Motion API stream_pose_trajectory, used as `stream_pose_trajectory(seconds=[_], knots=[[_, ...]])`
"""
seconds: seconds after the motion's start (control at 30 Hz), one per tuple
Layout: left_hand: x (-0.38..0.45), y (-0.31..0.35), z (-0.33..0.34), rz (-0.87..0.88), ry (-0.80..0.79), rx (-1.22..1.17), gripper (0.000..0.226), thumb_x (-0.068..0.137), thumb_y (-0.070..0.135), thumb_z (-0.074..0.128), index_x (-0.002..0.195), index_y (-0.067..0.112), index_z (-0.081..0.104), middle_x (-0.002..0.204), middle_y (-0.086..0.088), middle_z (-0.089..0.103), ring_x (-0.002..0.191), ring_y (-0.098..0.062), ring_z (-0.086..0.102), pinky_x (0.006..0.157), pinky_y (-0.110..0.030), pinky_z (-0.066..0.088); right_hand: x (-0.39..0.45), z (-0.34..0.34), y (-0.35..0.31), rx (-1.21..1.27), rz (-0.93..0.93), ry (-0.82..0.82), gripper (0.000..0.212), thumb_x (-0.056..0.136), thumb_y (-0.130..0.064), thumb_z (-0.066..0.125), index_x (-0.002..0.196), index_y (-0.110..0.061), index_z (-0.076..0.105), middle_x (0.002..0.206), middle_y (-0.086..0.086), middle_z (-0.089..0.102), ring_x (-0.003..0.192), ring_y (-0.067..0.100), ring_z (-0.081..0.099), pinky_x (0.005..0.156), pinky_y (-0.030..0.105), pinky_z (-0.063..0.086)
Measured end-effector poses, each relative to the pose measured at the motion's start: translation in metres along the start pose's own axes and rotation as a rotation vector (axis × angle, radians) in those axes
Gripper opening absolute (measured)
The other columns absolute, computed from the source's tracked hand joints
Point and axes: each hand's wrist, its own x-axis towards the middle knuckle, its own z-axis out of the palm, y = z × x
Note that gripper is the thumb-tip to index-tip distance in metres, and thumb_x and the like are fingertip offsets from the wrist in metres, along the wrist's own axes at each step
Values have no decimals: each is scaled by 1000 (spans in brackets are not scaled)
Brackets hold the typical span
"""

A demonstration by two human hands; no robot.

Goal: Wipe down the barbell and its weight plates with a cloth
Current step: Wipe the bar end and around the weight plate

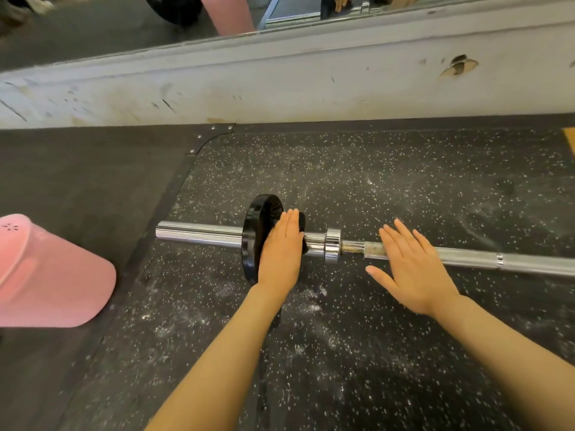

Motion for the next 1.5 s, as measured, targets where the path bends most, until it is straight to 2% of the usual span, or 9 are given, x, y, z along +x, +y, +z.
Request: stream_pose_trajectory(seconds=[0.17, 0.37, 0.53, 0.77, 0.87, 0.97, 1.1, 1.3, 1.5], knots=[[0, 5, 4, -25, 25, -82, 51, 105, 21, 37, 152, 9, 23, 158, -8, 27, 146, -19, 24, 116, -32, 25, -1, 0, -1, 7, 2, 5, 95, 85, -72, -11, 155, -11, 12, 162, 2, 12, 150, 18, -6, 121, 37, -3], [0, 12, 9, 187, -13, -39, 51, 104, 24, 41, 151, 12, 28, 155, -8, 32, 144, -20, 27, 116, -33, 26, -1, -1, 0, 26, -9, 10, 96, 84, -72, -13, 155, -12, 11, 162, 2, 12, 150, 18, -6, 122, 37, -2], [2, -6, 10, 33, 36, 38, 48, 104, 21, 40, 150, 8, 30, 156, -8, 30, 147, -19, 21, 117, -38, 28, -2, -1, -1, 19, -5, 13, 95, 85, -71, -12, 155, -12, 10, 163, 2, 11, 150, 18, -7, 121, 37, -3], [3, 11, 14, -16, 74, -101, 49, 104, 25, 40, 149, 10, 30, 149, -10, 43, 135, -23, 44, 107, -38, 42, -3, 0, -3, 1, 1, 19, 95, 86, -72, -10, 155, -10, 12, 162, 4, 13, 150, 19, -5, 120, 37, -1], [5, 21, 18, 121, -4, -108, 42, 104, 24, 40, 142, 8, 42, 148, -9, 45, 135, -23, 44, 107, -36, 39, -2, 1, -2, -8, 0, 22, 94, 87, -71, -8, 155, -10, 12, 162, 4, 13, 150, 19, -5, 119, 36, -2], [9, 15, 14, 250, -27, -61, 26, 102, 20, 45, 116, 3, 60, 147, -12, 46, 135, -26, 43, 105, -40, 44, -2, 2, -1, -17, -6, 30, 93, 88, -71, -6, 155, -9, 12, 162, 5, 14, 150, 20, -3, 119, 36, -1], [7, -5, 10, 122, 57, 86, 21, 101, 18, 50, 103, 1, 63, 150, -22, 36, 143, -36, 28, 111, -49, 34, -1, 3, -1, -19, -8, 37, 92, 89, -71, -5, 154, -8, 14, 161, 6, 17, 150, 21, 0, 120, 37, 1], [-21, -1, 17, -2, 72, 218, 41, 104, 23, 41, 137, 1, 48, 150, -25, 35, 144, -35, 27, 115, -42, 26, -4, 3, -3, -22, -5, 47, 91, 91, -70, 0, 153, -6, 20, 160, 7, 22, 150, 22, 5, 120, 39, 4], [-11, 7, 13, -79, -29, 246, 70, 99, 52, 22, 146, 1, 36, 155, -17, 30, 147, -29, 19, 119, -39, 17, -7, 0, -7, 6, -3, 49, 90, 93, -69, 7, 150, -3, 29, 155, 11, 32, 148, 26, 16, 120, 43, 16]])
